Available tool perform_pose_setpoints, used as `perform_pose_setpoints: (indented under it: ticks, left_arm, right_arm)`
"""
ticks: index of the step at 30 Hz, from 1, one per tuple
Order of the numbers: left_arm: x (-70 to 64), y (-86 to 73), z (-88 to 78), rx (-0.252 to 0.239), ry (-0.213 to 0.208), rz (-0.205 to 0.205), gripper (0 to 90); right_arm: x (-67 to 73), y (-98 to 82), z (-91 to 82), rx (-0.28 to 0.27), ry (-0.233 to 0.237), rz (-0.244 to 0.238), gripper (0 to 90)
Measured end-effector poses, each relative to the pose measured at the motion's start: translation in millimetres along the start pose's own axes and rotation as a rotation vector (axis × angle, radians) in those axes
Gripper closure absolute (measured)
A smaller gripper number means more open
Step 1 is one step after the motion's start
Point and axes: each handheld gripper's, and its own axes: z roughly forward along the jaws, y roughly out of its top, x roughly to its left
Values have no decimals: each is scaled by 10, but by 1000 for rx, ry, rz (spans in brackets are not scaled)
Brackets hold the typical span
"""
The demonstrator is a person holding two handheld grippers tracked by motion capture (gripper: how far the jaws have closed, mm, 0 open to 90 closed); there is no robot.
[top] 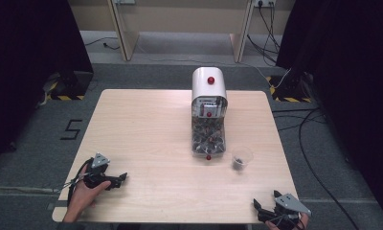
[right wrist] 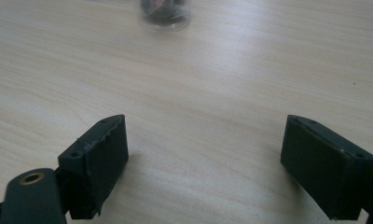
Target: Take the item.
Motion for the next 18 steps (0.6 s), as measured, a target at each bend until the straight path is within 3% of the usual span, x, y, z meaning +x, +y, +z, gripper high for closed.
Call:
perform_pose_setpoints:
  ticks: [18]
  left_arm:
    - [0, 0, 0, 0, 0, 0, 0]
  right_arm:
    - [9, -26, 18, -29, 5, -2, 152]
